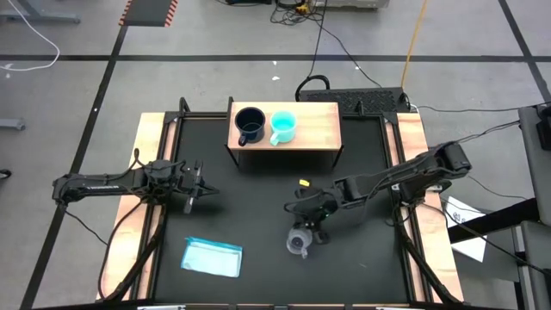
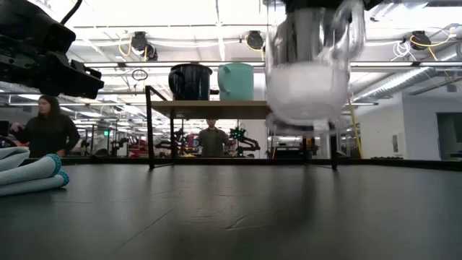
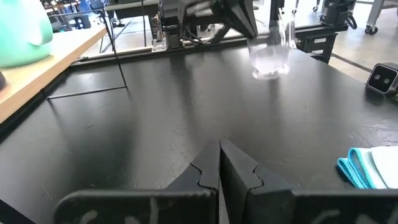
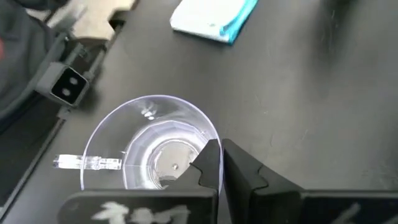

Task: Stack small to large cups/mugs on shelf
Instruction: Put the transparent mug on the shelf

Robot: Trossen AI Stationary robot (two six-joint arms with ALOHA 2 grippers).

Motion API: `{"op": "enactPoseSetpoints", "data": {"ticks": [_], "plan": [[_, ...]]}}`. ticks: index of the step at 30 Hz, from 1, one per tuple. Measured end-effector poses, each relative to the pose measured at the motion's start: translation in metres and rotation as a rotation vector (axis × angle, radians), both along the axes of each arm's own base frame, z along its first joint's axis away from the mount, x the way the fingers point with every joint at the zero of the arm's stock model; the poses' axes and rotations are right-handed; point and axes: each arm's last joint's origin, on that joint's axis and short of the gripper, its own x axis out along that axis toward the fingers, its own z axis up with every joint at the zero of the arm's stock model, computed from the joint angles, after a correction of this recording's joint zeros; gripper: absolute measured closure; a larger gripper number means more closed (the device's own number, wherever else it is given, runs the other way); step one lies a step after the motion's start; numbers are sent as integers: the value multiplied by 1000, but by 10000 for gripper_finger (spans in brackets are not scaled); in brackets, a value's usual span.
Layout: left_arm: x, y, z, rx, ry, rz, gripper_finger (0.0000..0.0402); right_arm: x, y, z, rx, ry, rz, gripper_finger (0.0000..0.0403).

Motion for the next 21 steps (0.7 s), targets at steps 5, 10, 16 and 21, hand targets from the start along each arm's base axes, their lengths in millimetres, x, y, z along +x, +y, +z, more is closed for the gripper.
{"op": "enactPoseSetpoints", "data": {"ticks": [5,10,16,21], "plan": [[0,0,0,0,0,0,394,-22,-10,3,5,-69,-9,402],[0,0,0,0,0,0,394,-50,-28,-2,61,-177,-84,402],[0,0,0,3,-1,-1,394,-85,-37,-9,97,-303,-122,403],[0,0,0,3,-1,-1,394,-110,-42,-22,107,-348,-167,403]]}}
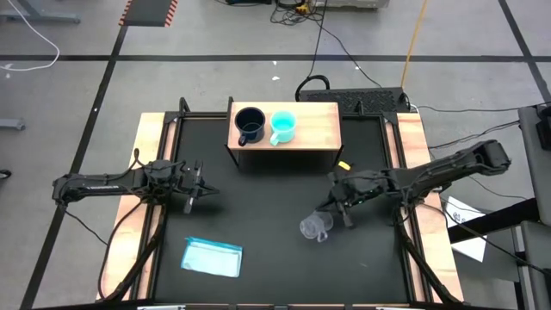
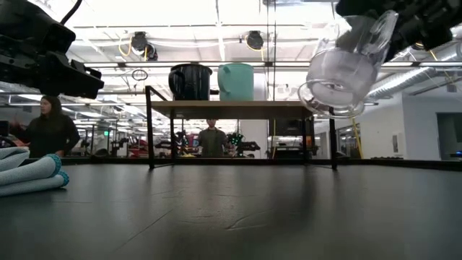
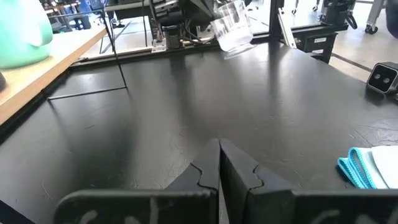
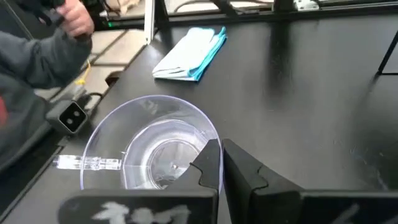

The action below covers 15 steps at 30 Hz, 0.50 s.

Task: Stack small to large cups/mugs on shelf
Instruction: Put the transparent mug on the shelf

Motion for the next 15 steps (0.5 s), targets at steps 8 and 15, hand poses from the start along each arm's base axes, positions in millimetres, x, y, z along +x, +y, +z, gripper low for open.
{"op": "enactPoseSetpoints", "data": {"ticks": [8,15], "plan": [[0,0,0,1,0,0,394,-18,-4,-16,34,-54,-53,403],[0,0,0,-4,0,1,394,-18,-4,-19,29,-55,-59,403]]}}
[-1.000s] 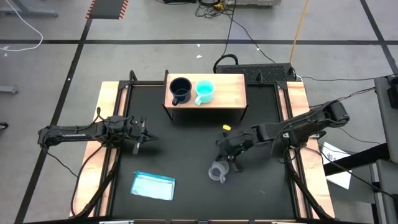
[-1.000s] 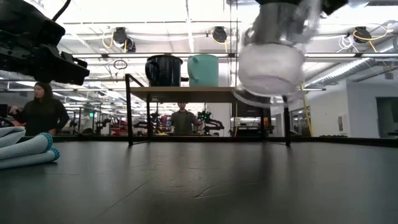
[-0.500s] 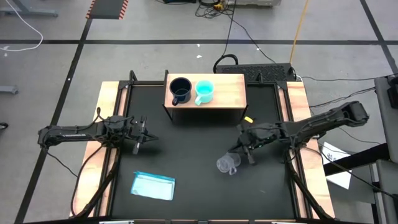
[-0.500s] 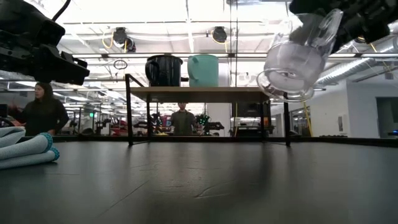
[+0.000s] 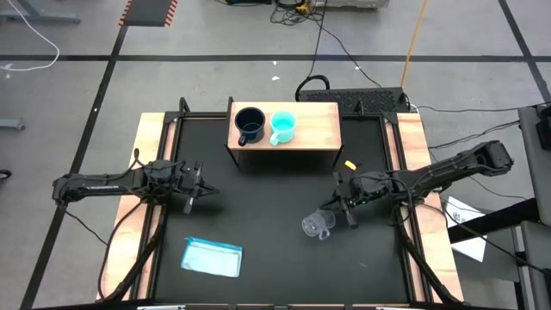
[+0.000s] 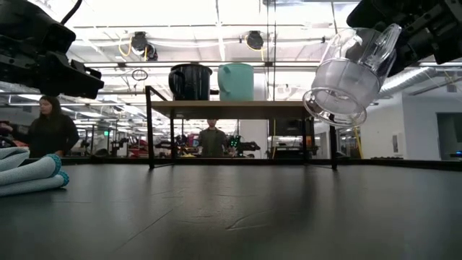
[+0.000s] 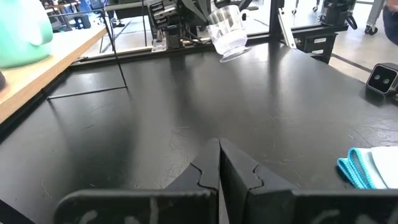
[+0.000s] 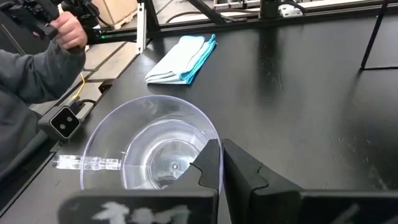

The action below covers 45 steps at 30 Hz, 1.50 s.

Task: Stack small to large cups/mugs on shelf
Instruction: Put the transparent mug on the shelf

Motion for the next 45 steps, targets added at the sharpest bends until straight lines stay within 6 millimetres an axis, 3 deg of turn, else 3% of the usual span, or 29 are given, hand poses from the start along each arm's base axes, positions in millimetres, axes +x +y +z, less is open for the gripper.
{"op": "enactPoseSetpoints", "data": {"ticks": [16,25,32,41,45], "plan": [[0,0,0,3,0,-1,394,3,-10,8,0,-28,-50,403],[0,0,0,3,-1,-1,394,18,-29,73,-67,54,-123,403],[0,0,0,4,-1,-1,394,14,-55,118,-100,137,-227,403],[0,0,0,-1,0,0,394,-2,-82,155,-114,259,-346,403],[0,0,0,3,-2,-1,394,-1,-92,166,-120,265,-383,403]]}}
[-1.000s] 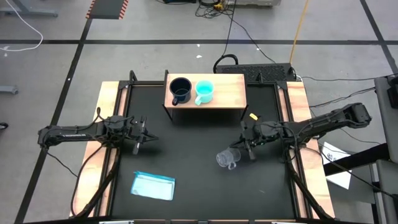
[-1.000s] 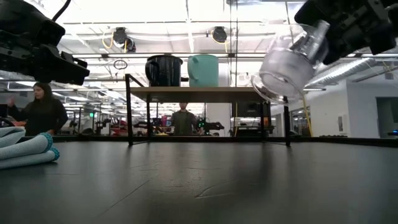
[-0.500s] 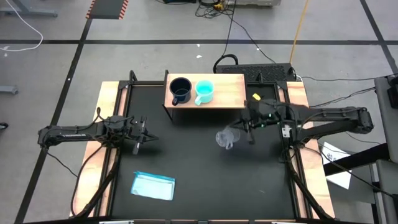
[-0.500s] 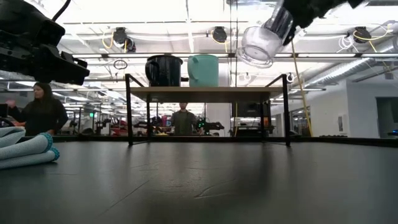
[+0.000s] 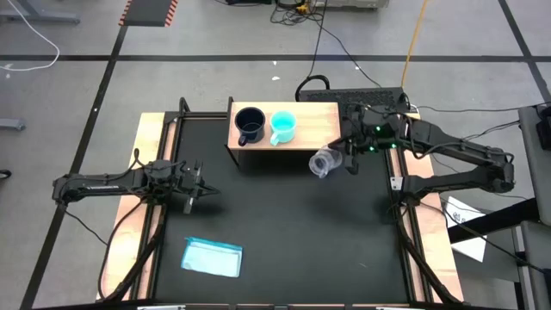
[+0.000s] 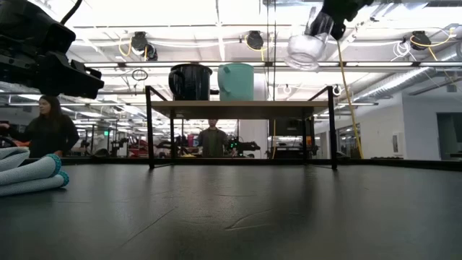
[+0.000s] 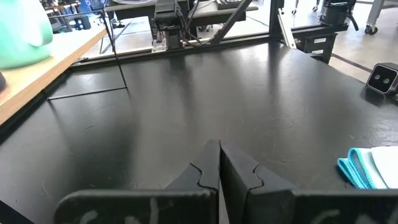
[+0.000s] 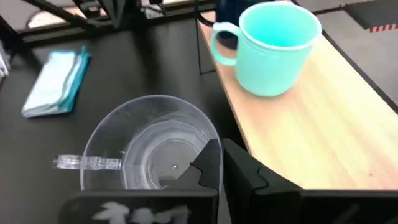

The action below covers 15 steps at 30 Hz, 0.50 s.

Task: Stack small to large cups/mugs on shelf
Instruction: Put the transparent mug on the shelf

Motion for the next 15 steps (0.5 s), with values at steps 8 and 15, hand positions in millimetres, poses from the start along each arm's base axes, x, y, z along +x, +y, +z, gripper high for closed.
{"op": "enactPoseSetpoints", "data": {"ticks": [8,15], "plan": [[0,0,0,1,-2,0,394,14,-28,-6,-55,70,-13,403],[0,0,0,2,-3,-1,394,19,-53,-11,-68,86,-28,403]]}}
